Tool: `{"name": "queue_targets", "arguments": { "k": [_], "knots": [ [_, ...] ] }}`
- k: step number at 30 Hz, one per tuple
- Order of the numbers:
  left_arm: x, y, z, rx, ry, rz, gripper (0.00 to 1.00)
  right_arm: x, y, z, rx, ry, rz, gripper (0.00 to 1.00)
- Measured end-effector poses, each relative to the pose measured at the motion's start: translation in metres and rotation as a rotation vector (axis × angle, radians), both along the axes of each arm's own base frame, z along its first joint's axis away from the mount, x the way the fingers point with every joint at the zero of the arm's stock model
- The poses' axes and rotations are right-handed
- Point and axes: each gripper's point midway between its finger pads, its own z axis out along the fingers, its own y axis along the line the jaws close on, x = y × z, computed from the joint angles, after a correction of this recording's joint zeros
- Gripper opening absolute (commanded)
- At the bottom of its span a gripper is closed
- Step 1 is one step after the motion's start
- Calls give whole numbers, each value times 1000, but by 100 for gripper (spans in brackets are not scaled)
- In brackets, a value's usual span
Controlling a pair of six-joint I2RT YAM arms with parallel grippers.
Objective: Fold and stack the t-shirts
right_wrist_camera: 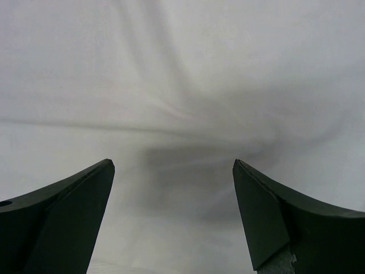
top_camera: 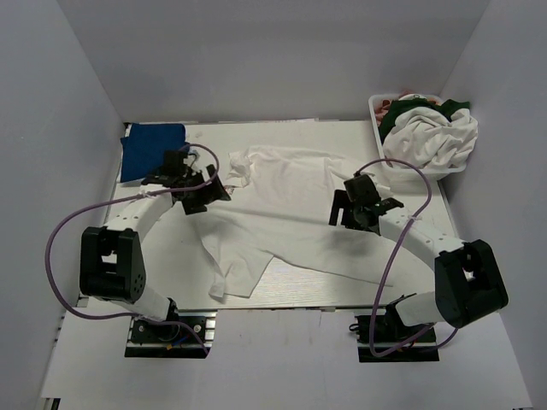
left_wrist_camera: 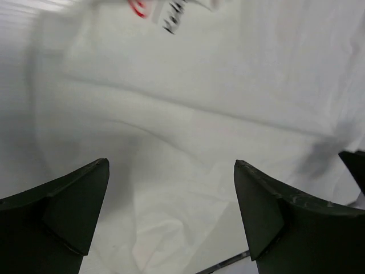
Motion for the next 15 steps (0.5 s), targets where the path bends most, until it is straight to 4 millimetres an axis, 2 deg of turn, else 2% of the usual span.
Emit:
{"name": "queue_targets", "arguments": {
  "k": [3,7,9,11,15],
  "knots": [
    [-20,-43,-6,-45,18,-128,100,-1,5,-2,22,1,10,90],
    [-59,-78,-25,-41,79,-229,100,-11,3,-16,22,39,-3,90],
    [-80,-79,-40,-14,141,-230,100,-18,-1,-26,11,68,-11,90],
    [-96,-72,-55,29,215,-195,100,-27,-6,-35,-8,100,-22,90],
    [-122,-39,-78,157,349,-43,100,-35,-16,-43,-42,126,-54,90]
  ]
}}
